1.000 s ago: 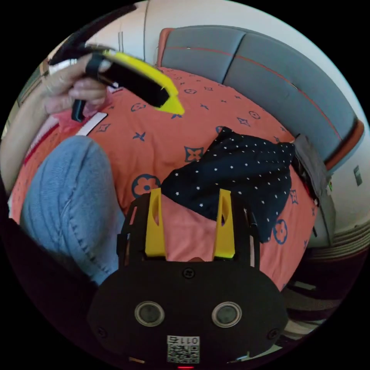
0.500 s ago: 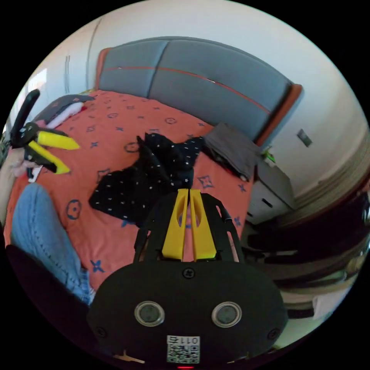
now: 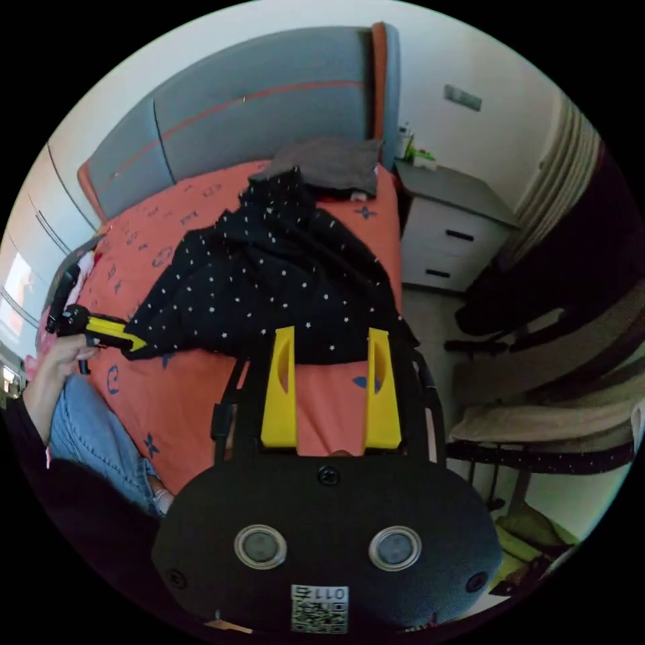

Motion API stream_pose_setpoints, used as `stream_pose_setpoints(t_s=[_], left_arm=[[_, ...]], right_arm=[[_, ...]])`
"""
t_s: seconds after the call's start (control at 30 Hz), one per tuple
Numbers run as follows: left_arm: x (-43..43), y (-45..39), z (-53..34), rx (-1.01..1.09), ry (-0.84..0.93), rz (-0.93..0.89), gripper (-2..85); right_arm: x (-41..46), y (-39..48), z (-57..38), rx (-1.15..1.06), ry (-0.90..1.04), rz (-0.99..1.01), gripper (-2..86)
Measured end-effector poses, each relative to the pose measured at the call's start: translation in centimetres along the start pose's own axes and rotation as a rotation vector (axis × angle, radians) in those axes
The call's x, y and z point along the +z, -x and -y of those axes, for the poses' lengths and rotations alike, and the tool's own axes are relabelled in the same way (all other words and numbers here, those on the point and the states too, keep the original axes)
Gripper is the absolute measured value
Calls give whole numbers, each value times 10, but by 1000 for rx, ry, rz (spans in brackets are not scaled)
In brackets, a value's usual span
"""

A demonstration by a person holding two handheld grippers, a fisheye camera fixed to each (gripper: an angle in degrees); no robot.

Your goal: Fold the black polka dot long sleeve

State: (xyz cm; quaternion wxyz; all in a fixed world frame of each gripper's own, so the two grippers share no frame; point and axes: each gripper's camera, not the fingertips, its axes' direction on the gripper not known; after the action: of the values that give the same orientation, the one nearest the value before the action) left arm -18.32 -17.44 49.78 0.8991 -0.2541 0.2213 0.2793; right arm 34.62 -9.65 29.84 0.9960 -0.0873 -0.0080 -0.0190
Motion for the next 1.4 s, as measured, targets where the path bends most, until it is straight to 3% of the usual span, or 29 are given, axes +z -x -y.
stream_pose_setpoints(t_s=[0.13, 0.23, 0.33, 0.43, 0.53, 0.6, 0.7, 0.93, 1.03, 1.07, 1.1, 1.27, 1.4], left_arm=[[-10, 18, 4, 48, 34, -12, 50], [-51, 41, -11, 120, -11, -17, 50], [-86, 58, -42, 176, 64, 106, 56], [-88, 74, -80, 204, 99, -44, 73], [-105, 96, -113, 108, -18, -20, 108], [-138, 115, -124, 59, -275, -79, 130], [-147, 134, -97, 17, -381, 5, 150], [-80, 207, -9, -159, -281, -73, 170], [-51, 234, 14, -226, -204, -94, 141], [-40, 241, 21, -230, -162, -113, 80], [-33, 244, 25, -202, -143, -147, 39], [-69, 221, 11, 103, -208, -251, 3], [-99, 164, -34, 416, -82, -290, 4]], right_arm=[[24, -14, 19, -31, 86, 92, 36], [-7, 9, 16, -213, 60, 89, 21], [-24, 33, -18, -368, 117, 166, 20], [-12, 50, -58, -395, 249, 263, 31], [-33, 50, -69, -305, 125, 134, 74], [-58, 46, -48, -272, -25, 153, 103], [-60, 54, -2, -351, -103, 232, 121], [27, 97, 88, -448, 45, 238, 121], [63, 105, 106, -445, 140, 230, 91], [72, 109, 108, -474, 168, 227, 59], [73, 113, 108, -529, 188, 235, 37], [28, 110, 91, -677, 122, 216, 16], [-6, 102, 49, -784, 192, 227, 17]])
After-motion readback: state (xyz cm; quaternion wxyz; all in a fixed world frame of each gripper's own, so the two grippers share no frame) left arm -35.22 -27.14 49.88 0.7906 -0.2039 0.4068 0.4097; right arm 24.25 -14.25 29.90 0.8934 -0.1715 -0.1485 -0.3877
